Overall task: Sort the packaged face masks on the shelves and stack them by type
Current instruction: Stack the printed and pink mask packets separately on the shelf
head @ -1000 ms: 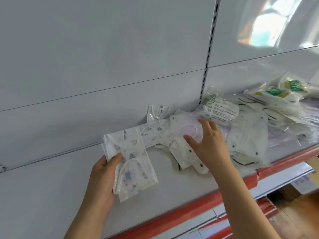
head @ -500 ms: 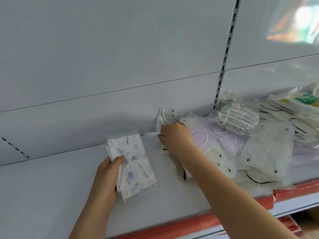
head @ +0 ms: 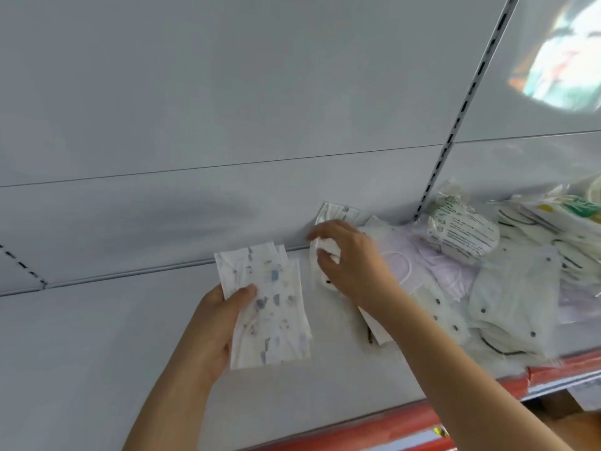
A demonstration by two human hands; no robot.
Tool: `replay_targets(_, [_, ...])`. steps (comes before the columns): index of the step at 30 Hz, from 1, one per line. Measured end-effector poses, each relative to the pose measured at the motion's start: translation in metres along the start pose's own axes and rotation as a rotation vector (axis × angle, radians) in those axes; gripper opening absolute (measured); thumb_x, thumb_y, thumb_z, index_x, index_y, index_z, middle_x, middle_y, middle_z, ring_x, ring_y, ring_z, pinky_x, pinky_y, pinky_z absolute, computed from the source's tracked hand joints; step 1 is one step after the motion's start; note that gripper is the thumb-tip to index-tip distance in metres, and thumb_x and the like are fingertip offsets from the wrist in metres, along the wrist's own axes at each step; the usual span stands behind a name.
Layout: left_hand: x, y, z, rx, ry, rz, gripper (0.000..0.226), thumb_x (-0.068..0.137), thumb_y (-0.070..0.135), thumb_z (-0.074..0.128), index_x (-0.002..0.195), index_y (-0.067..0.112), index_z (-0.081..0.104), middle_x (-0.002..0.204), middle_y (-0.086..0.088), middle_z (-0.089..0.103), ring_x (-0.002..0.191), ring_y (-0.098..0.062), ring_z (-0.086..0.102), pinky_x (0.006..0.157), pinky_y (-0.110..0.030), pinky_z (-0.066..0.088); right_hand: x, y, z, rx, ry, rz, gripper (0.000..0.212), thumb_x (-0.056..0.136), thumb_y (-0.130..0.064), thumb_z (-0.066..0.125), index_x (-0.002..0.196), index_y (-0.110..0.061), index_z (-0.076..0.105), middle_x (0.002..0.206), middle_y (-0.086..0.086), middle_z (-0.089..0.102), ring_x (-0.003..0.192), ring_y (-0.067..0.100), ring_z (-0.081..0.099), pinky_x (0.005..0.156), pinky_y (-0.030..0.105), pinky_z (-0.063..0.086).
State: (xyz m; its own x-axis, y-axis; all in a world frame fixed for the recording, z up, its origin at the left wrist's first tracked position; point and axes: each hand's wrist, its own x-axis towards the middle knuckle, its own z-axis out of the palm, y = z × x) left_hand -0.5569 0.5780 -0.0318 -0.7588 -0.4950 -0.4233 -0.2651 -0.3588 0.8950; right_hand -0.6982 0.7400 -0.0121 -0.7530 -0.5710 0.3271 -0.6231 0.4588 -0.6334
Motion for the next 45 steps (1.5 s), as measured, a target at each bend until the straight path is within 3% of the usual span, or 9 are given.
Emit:
replay_targets(5, [0.002,0.000,-0.005,0.003,-0.008,-0.006,0.014,0.101,0.013,0.059,0.108,0.019,0.070,0.092,-0.003,0.080,0.078,-0.021,0.077,0.065,-0.035,0.058,0.062,0.034,0.002,-0.512,0.100,0.230,0.047,0.089,-0.027,0.070,0.126,-0.011,0.047,0.121,0.006,0.053,0.108,0.029,0.055,0.089,0.036,0.041])
replay_targets(11, [0.004,-0.003,-0.001,0.033,-0.018,-0.029,0.015,0.101,0.015,0.060,0.110,0.019,0.071,0.096,-0.003,0.080,0.088,-0.026,0.077,0.080,-0.045,0.061,0.048,0.050,0.019,-0.712,0.062,0.213,0.018,0.091,-0.026,0.059,0.099,-0.019,0.073,0.102,0.001,0.067,0.101,0.025,0.053,0.083,0.032,0.031])
replay_targets(17, [0.006,-0.002,-0.003,0.086,0.070,0.056,0.015,0.100,0.015,0.060,0.100,0.026,0.071,0.092,0.002,0.079,0.088,-0.022,0.075,0.083,-0.045,0.061,0.043,0.018,0.046,-0.812,-0.025,0.377,0.063,0.089,-0.071,0.042,0.104,-0.016,0.068,0.107,0.009,0.068,0.110,0.031,0.055,0.093,0.042,0.036])
replay_targets(20, [0.004,-0.002,-0.006,0.089,0.104,0.087,0.017,0.099,0.014,0.060,0.096,0.027,0.070,0.087,0.005,0.078,0.083,-0.019,0.075,0.076,-0.039,0.060,0.047,0.007,0.066,-0.892,-0.091,0.377,0.053,0.094,-0.061,0.044,0.103,-0.016,0.068,0.108,0.010,0.067,0.111,0.031,0.054,0.096,0.043,0.035])
replay_targets(28, [-0.008,-0.004,-0.019,0.138,0.239,0.220,0.014,0.105,0.027,0.051,0.108,0.033,0.063,0.106,0.011,0.072,0.102,-0.017,0.070,0.093,-0.041,0.055,0.007,-0.045,0.041,-0.368,0.283,0.155,0.030,0.094,-0.028,0.054,0.072,-0.015,0.069,0.085,-0.001,0.064,0.084,0.023,0.049,0.069,0.033,0.038])
replay_targets(31, [-0.018,-0.005,-0.007,0.005,0.172,0.264,0.026,0.107,0.040,0.044,0.124,0.031,0.062,0.112,0.006,0.075,0.103,-0.016,0.072,0.094,-0.040,0.055,-0.030,-0.094,0.045,-0.291,0.056,0.119,0.033,0.102,-0.034,0.044,0.079,-0.016,0.060,0.080,-0.002,0.051,0.071,0.023,0.051,0.052,0.030,0.030])
replay_targets(38, [-0.025,-0.005,-0.010,-0.080,0.081,0.215,0.022,0.101,0.013,0.059,0.119,0.021,0.068,0.106,-0.002,0.079,0.092,-0.020,0.077,0.077,-0.036,0.057,-0.073,-0.067,0.034,-0.012,-0.223,-0.111,0.033,0.095,-0.032,0.059,0.127,-0.024,0.064,0.123,-0.009,0.059,0.110,0.010,0.056,0.093,0.031,0.048])
replay_targets(41, [-0.022,-0.010,-0.013,-0.040,0.126,0.164,0.018,0.098,0.010,0.061,0.104,0.023,0.071,0.094,0.007,0.079,0.081,-0.013,0.076,0.072,-0.033,0.056,-0.073,-0.013,-0.002,-0.377,0.084,0.225,0.061,0.090,-0.051,0.062,0.143,-0.025,0.048,0.144,-0.001,0.048,0.130,0.026,0.045,0.106,0.045,0.040])
replay_targets(45, [-0.028,-0.020,0.000,-0.008,0.107,0.130,0.019,0.097,0.011,0.063,0.108,0.024,0.072,0.099,0.005,0.079,0.097,-0.021,0.074,0.092,-0.044,0.056,-0.077,0.038,-0.030,-0.547,-0.082,0.559,0.080,0.089,-0.065,0.053,0.154,-0.026,0.026,0.160,0.005,0.029,0.143,0.033,0.029,0.111,0.045,0.033])
